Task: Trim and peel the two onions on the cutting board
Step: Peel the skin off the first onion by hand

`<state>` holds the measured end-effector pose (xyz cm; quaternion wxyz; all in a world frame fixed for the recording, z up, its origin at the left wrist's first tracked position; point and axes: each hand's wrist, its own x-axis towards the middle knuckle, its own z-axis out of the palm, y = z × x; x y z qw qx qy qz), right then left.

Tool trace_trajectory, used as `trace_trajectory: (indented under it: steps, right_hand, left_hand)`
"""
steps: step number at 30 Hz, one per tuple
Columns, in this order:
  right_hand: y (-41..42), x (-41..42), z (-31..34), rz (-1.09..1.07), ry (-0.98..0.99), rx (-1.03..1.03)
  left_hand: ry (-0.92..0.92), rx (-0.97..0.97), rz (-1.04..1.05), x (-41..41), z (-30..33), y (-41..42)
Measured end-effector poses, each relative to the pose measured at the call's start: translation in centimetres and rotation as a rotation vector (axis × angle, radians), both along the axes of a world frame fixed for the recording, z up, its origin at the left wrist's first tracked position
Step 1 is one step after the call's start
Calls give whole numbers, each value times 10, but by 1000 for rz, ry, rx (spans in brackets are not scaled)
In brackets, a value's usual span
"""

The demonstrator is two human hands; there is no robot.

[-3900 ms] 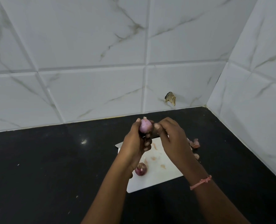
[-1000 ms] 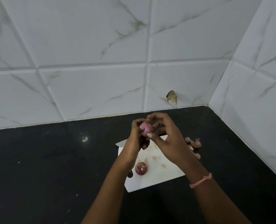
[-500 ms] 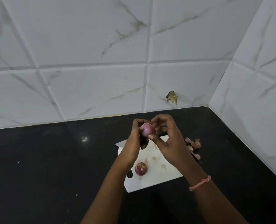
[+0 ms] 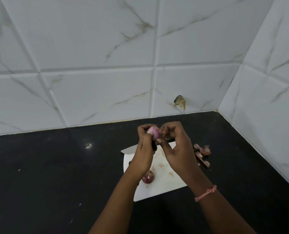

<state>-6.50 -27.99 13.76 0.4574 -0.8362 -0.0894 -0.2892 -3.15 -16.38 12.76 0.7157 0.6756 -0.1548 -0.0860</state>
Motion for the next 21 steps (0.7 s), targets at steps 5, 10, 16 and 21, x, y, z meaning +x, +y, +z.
trace_trajectory:
  steps: [5,10,16,21]
  right_hand:
    - [0,1,-2,16,-2,24]
    - [1,1,-1,25,-3,23]
    - [-2,2,0,9,75,-37]
    - [-7,2,10,36,85,145]
  left_hand:
    - [12,-5,-2,0,0,0]
    - [2,-3,5,0,1,-1]
    - [0,17,4,0,-1,0]
    - [27,0,4,0,1,1]
